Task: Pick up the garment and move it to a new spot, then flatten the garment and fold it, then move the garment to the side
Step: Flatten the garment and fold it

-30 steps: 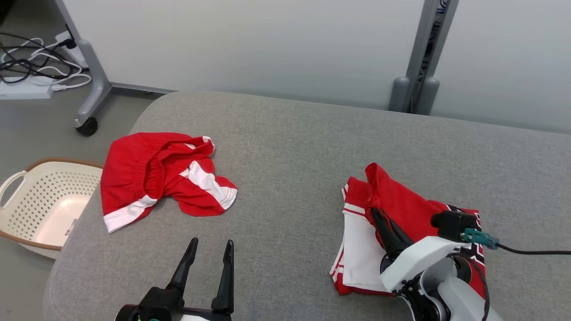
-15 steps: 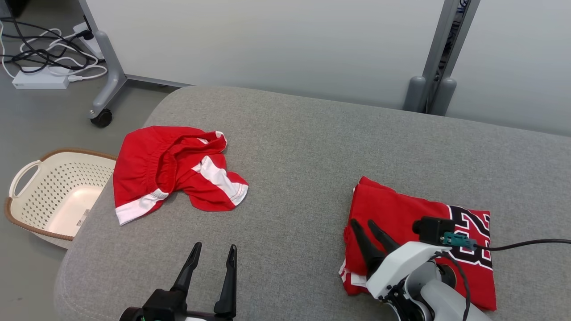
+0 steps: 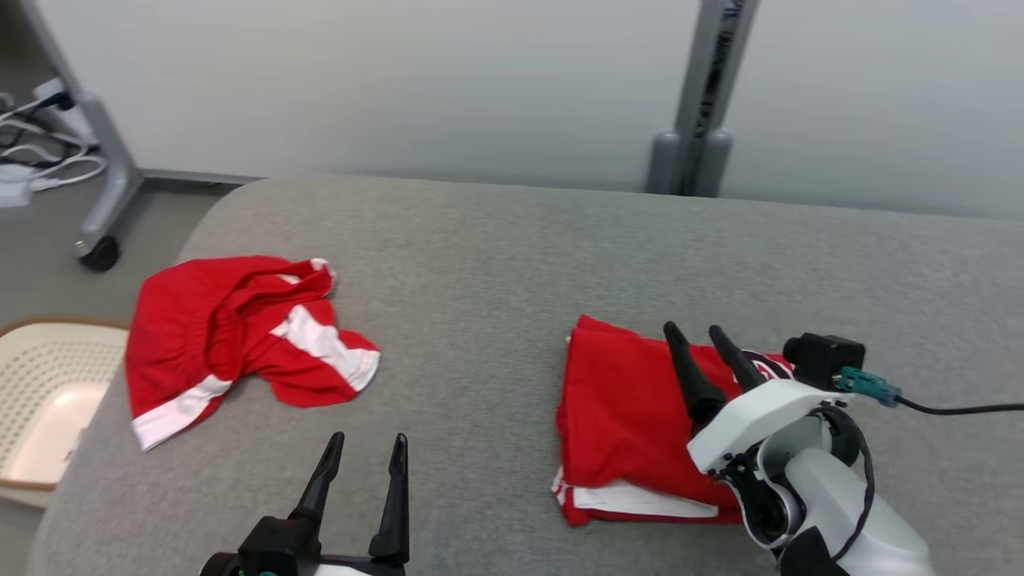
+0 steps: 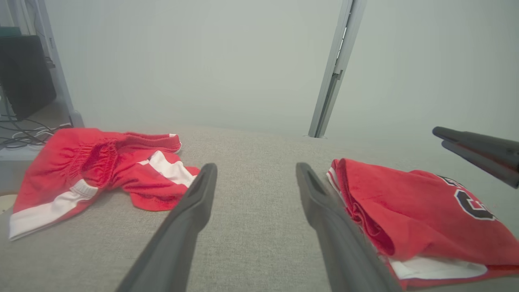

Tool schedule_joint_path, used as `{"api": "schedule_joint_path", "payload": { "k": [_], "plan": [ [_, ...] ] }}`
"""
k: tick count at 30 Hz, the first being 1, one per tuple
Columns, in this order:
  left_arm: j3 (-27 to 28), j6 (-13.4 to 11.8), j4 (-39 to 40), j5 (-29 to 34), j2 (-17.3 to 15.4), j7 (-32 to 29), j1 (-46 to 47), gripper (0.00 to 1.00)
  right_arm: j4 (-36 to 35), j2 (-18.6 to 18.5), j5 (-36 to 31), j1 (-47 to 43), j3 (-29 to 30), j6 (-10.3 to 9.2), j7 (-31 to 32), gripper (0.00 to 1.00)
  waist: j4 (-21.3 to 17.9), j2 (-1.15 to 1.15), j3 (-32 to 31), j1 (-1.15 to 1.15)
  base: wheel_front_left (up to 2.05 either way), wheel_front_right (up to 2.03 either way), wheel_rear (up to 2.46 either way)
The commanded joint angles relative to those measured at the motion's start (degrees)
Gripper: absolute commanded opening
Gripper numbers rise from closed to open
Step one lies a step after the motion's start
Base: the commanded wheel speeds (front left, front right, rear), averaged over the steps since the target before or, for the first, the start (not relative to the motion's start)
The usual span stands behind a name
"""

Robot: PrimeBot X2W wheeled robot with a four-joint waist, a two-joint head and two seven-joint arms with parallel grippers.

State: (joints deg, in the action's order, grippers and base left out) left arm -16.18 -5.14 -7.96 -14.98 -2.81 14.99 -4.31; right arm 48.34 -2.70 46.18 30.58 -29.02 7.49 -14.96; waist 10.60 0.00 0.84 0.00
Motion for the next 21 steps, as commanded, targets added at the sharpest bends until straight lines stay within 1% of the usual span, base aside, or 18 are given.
{"api": "schedule_joint_path", "payload": {
  "k": [1,5,10,16,21],
  "plan": [
    [0.4,-0.4,0.3,-0.8,-0.2,0.2,0.2,1.00,-0.7,-0.4,-2.2,-1.1,1.8,0.00,-0.3,1.00,-3.5,0.00,-0.1,0.00,0.00,0.00,0.00],
    [1.0,-1.0,0.6,-2.0,-0.2,0.2,0.8,1.00,-2.4,-0.8,-8.8,-3.0,7.8,0.00,-0.3,1.00,-7.7,0.00,-0.4,0.00,0.00,0.00,0.00],
    [1.8,-2.0,1.2,-3.3,-0.2,0.2,1.3,1.00,-5.7,-1.6,-16.8,-6.4,12.6,0.00,-0.3,1.00,-12.0,0.00,-1.3,0.00,0.00,0.00,0.00],
    [2.7,-4.0,0.9,-4.2,-0.2,0.2,0.5,1.00,-11.7,-2.6,-24.6,-11.5,14.2,0.00,-0.3,1.00,-15.2,0.00,-1.9,0.00,0.00,0.00,0.00],
    [3.0,-3.9,-0.4,-4.5,-0.2,0.2,-0.1,1.00,-18.1,-3.7,-28.2,-16.3,14.2,-0.01,-0.3,1.00,-15.7,0.00,-2.8,0.00,0.00,0.00,0.00]
  ]
}}
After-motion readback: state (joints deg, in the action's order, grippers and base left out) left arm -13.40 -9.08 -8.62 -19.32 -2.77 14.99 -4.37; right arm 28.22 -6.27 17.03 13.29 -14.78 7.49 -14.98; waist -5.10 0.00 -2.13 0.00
